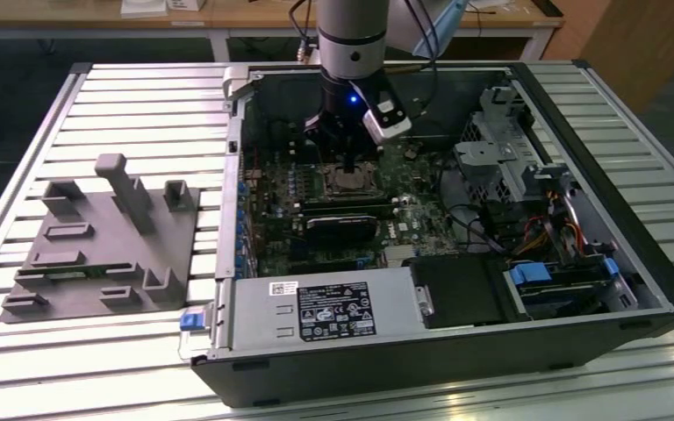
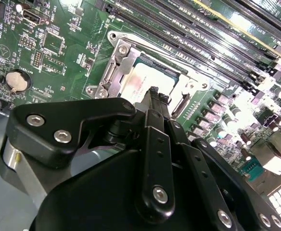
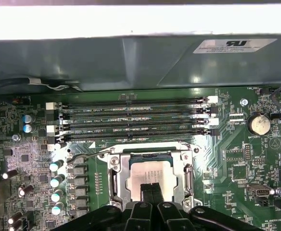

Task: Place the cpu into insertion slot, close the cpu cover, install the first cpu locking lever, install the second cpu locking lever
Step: 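Install the first cpu locking lever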

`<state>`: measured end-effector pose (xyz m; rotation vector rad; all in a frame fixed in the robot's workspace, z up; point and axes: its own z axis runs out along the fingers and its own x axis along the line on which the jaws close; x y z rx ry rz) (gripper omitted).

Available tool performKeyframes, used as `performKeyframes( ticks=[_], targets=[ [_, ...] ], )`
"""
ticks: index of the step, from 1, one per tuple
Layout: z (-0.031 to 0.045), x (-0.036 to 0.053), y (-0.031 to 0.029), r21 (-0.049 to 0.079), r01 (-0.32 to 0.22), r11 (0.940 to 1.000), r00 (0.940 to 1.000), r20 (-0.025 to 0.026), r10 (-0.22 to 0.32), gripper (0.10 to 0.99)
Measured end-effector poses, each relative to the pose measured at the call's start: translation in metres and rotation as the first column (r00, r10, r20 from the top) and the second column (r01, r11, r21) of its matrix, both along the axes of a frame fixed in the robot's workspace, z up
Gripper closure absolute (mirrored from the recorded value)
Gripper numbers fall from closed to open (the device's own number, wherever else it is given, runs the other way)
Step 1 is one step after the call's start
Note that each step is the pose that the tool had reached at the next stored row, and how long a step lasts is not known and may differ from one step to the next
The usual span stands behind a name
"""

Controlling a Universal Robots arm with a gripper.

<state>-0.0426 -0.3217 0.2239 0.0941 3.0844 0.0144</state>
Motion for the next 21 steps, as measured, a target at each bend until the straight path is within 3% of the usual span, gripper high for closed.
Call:
performKeyframes(
  ticks=[10, 21],
  targets=[
    [0.0019, -0.0001, -0.0001, -0.001, 0.000, 1.0000, 1.0000, -0.0004, 0.000, 0.980],
    [0.0171, 0.0000, 0.0000, 0.000, 0.000, 1.0000, 1.0000, -0.0002, 0.000, 0.980]
  ],
)
